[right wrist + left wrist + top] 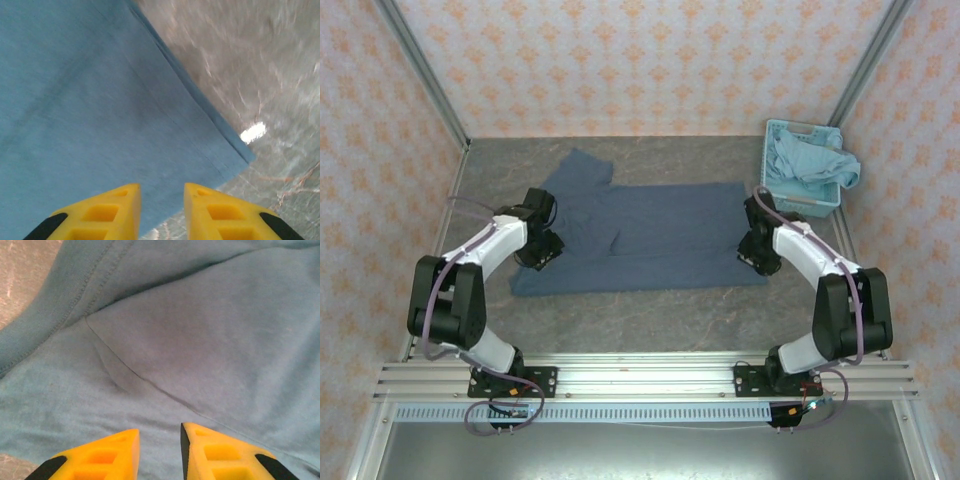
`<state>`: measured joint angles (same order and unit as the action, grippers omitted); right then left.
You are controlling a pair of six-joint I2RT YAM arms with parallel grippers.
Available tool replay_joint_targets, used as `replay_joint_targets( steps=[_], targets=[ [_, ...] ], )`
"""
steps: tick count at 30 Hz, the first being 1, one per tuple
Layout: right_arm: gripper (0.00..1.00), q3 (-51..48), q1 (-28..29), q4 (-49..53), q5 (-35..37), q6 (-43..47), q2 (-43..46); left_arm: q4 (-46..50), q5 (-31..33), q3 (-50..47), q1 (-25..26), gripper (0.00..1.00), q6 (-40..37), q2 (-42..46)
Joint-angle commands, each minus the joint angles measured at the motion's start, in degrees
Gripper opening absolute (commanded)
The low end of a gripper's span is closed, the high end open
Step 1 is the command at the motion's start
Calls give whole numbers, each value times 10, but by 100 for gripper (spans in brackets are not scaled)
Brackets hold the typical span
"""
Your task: Fold and stack the t-shirts
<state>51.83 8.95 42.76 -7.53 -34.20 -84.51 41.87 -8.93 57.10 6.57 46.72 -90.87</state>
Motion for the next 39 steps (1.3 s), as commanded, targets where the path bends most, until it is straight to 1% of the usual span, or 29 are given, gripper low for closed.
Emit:
replay_joint_targets(
  steps=[1,3,7,13,17,20,21,24,26,28,30,31,33,36,39],
  targets=[
    [27,-26,-1,-18,-31,-30,-14,3,-8,-8,-7,26,18,-37],
    [26,-37,0,-19,-35,-35,-32,-1,-3,-22,-7,26,28,-52],
    [27,-59,3,-15,-35,-51,-43,-4,14,-55,-7,26,55,-52],
    [27,-81,14,26,-41,-63,-39,19,53,-107,-7,26,80,-11],
    [27,-105,27,57,-56,-71,-9,40,81,-136,-9,26,87,28],
    [28,-125,39,77,-73,-81,32,54,85,-161,-12,26,92,60],
    [28,-123,45,92,-70,-90,46,56,85,-169,-14,26,93,69],
    [28,-118,54,103,-94,-100,85,73,90,-175,-21,26,90,94],
    [31,-101,56,100,-97,-97,109,93,103,-142,-22,29,84,110],
    [39,-73,55,83,-100,-80,125,105,115,-91,-22,34,73,122],
    [46,-32,55,66,-91,-55,123,103,124,-23,-22,38,50,110],
    [49,-5,55,58,-80,-39,114,97,123,22,-22,41,33,88],
    [52,51,54,40,-65,-6,81,94,120,114,-21,44,-1,27],
    [53,142,45,10,-71,39,7,96,109,273,-21,46,-51,-92],
    [53,223,32,-14,-82,72,-64,99,127,420,-22,48,-84,-208]
  ],
)
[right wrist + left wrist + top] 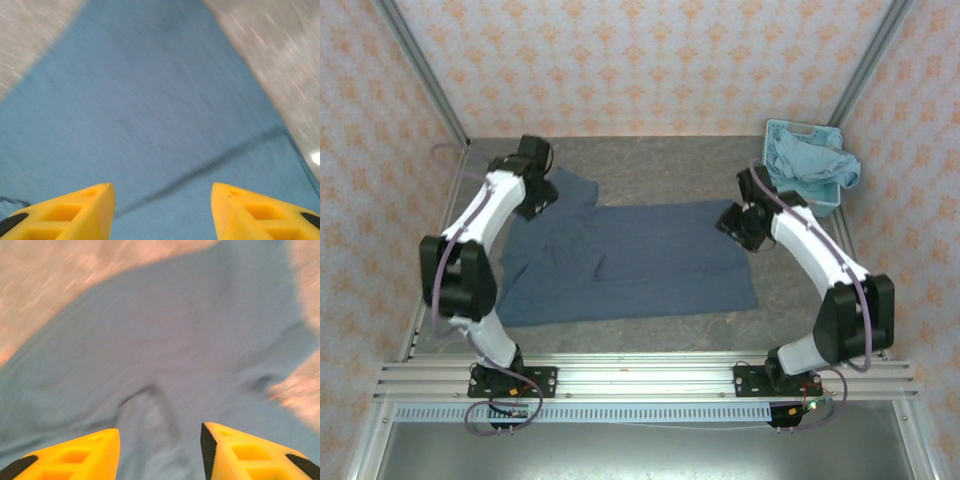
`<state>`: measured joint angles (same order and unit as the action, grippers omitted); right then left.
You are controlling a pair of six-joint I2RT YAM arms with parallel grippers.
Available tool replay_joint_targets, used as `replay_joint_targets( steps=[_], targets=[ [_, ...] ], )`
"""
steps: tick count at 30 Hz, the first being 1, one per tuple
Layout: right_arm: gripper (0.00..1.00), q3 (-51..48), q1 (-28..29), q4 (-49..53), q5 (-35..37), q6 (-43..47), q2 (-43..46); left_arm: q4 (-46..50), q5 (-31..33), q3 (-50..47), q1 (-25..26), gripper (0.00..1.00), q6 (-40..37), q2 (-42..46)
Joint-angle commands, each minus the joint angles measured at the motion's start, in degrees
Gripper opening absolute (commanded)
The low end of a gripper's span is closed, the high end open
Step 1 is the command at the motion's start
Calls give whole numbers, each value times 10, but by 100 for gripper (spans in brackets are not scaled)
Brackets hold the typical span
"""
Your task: Fold and stack the t-shirts
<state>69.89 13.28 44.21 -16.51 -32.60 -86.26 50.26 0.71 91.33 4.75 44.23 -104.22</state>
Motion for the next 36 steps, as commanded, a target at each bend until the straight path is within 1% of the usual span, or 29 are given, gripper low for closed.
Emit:
replay_joint_targets(
  steps=[1,5,8,10,15,19,22,27,30,34,35,36],
  targets=[
    [54,70,-16,-32,2,64,-71,17,43,128,-5,49,-69,-111],
    [54,172,-30,-19,-21,79,-159,9,45,294,-17,53,-96,-247],
    [54,217,-32,-7,-26,84,-190,-4,48,398,-25,54,-111,-332],
    [54,231,-33,0,-28,82,-197,-21,52,452,-29,55,-119,-378],
    [54,223,-34,-1,-29,77,-188,-48,48,568,-33,57,-115,-479],
    [54,207,-36,-1,-32,76,-177,-79,43,587,-29,59,-105,-518],
    [54,196,-39,-3,-37,76,-169,-65,56,599,-20,59,-104,-540],
    [54,193,-42,-6,-40,77,-172,24,62,627,-10,56,-86,-567],
    [54,196,-44,-10,-39,76,-181,79,63,627,-2,51,-89,-574],
    [54,206,-45,-14,-37,74,-196,162,88,627,1,48,-87,-581],
    [54,209,-45,-15,-38,73,-200,171,87,625,-1,47,-87,-582],
    [54,213,-45,-16,-39,73,-204,177,83,624,-3,43,-88,-582]
  ],
)
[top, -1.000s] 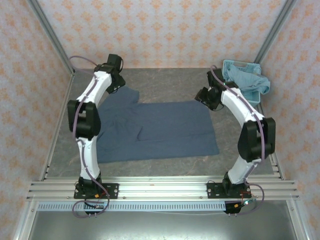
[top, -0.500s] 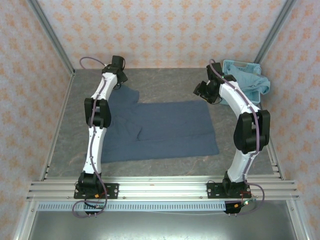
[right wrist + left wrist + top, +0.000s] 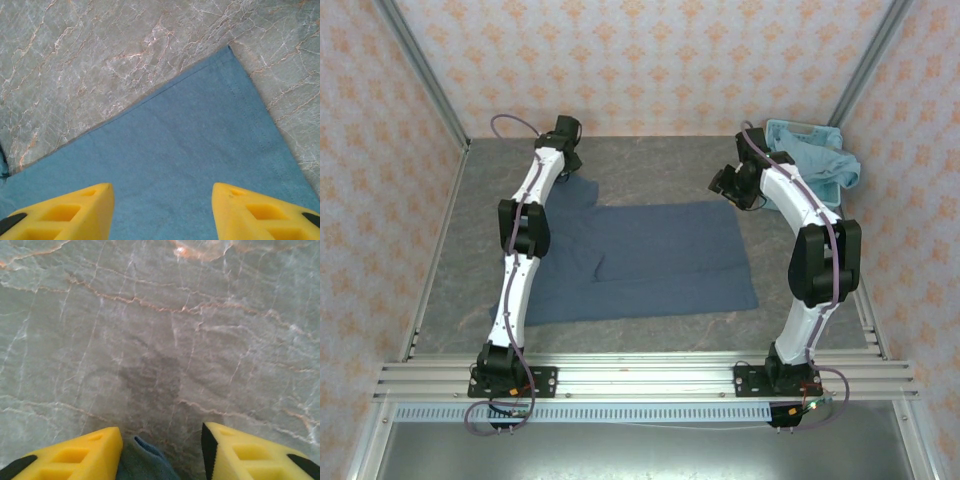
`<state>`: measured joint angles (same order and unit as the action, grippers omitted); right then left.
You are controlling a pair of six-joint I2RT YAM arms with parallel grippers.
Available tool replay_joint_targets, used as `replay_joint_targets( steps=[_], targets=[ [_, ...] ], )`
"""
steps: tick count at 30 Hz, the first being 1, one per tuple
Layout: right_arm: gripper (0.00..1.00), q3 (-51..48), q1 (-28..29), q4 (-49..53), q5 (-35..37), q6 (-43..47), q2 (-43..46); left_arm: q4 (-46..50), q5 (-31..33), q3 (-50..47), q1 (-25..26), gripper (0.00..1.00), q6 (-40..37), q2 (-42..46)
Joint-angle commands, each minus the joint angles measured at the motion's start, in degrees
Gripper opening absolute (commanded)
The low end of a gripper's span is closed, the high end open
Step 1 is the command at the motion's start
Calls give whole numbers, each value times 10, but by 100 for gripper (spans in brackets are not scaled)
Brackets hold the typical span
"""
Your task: Fold and stack the t-shirts
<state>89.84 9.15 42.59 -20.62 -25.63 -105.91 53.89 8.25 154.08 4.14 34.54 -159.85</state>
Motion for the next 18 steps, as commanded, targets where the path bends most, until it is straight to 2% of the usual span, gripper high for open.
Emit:
replay_joint_targets(
  steps=[1,8,13,18],
  targets=[
    [54,18,-4,0,4,4,-13,141,2,-3,2,39,4,-26],
    [54,44,-5,3,48,5,-52,134,-11,-4,1,0,14,-4],
    [54,93,-12,17,111,-15,-119,109,-21,-20,3,0,20,66],
    [54,150,-17,22,135,-35,-197,75,-58,-75,7,0,42,142]
  ],
)
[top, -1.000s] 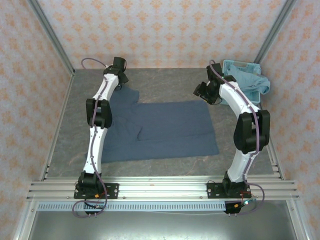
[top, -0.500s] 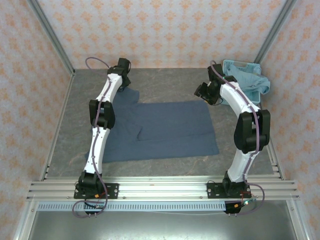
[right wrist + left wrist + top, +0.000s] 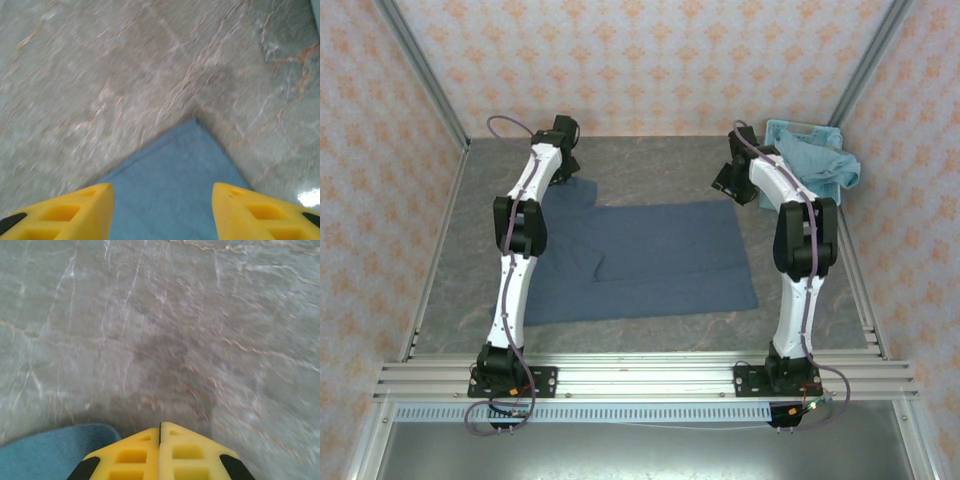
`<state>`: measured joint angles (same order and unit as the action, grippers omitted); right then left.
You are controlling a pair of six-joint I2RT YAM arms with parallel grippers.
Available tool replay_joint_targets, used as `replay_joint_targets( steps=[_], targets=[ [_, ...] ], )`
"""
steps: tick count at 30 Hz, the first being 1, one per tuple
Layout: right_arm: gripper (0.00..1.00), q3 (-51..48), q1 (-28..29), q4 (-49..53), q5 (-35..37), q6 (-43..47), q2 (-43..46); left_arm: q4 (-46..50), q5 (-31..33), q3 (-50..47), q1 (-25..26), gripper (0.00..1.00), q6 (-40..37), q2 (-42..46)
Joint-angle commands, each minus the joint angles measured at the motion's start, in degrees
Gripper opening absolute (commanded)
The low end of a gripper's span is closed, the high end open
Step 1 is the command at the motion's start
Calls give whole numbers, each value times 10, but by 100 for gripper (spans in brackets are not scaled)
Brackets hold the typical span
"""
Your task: Fold and stack the t-shirts
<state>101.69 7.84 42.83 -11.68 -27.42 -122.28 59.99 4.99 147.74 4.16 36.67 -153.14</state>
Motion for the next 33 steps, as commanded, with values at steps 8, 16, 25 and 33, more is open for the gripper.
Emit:
replay_joint_targets(
  steps=[8,16,25,33],
  targets=[
    [46,86,-4,40,63,-23,-106,5,-66,-87,10,0,31,136],
    [25,113,-4,64,56,-10,-141,21,-75,-93,9,0,11,154],
    [4,95,-4,79,78,-5,-119,33,-80,-93,7,0,1,164],
    [0,98,-4,74,101,-2,-91,37,-75,-114,7,0,-8,200]
  ],
)
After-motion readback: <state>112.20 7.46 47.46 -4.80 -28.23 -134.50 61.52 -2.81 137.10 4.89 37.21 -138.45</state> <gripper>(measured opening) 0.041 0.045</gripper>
